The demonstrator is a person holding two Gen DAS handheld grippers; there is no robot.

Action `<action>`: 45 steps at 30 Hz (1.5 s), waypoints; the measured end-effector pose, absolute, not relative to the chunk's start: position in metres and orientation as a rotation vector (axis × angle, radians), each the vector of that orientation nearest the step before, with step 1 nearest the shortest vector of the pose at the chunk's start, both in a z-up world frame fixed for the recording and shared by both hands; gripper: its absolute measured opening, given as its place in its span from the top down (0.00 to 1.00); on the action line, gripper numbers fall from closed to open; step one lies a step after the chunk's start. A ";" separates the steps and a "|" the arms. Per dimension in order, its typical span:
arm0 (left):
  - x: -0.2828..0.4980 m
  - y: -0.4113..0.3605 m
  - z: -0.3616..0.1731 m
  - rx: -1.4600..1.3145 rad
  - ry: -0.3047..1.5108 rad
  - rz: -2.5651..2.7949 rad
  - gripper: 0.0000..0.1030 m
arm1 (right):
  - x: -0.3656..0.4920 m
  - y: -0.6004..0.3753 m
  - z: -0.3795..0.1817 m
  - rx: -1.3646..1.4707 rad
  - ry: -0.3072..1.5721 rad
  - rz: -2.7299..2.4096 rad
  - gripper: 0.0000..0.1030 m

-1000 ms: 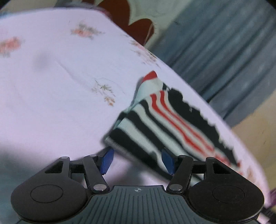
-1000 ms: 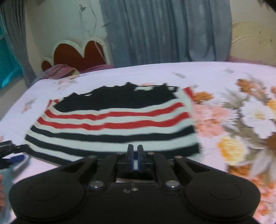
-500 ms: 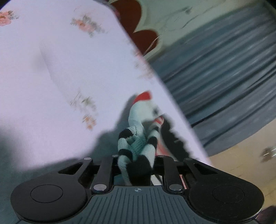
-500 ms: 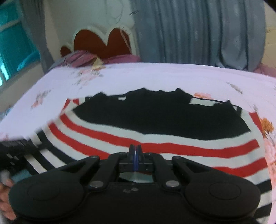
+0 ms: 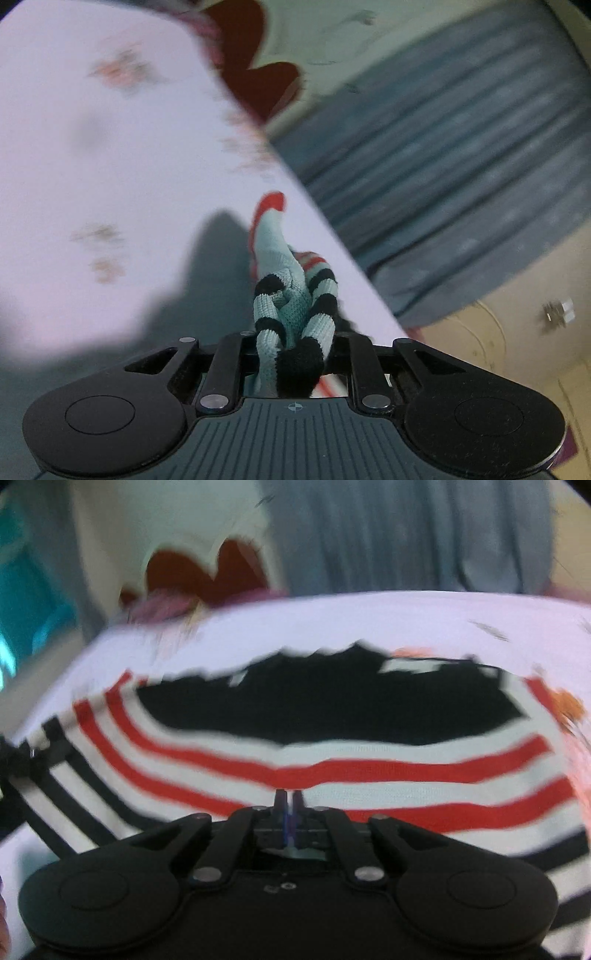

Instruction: Fold small clothes

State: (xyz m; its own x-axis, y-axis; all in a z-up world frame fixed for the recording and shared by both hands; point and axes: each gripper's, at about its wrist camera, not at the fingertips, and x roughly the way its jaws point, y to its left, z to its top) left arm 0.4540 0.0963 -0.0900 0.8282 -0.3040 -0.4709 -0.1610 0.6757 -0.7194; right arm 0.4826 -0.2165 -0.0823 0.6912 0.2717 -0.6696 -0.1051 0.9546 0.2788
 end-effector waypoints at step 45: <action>0.487 -0.072 -0.096 -0.261 0.914 -0.346 0.36 | 0.452 -0.337 -0.056 0.329 0.948 0.179 0.82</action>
State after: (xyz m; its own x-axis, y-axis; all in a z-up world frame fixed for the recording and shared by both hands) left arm 0.4872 -0.0715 -0.0956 0.5619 -0.3998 -0.7242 0.1806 0.9136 -0.3643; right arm 0.4521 -0.3373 -0.0559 0.5735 0.2925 -0.7652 -0.0065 0.9357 0.3528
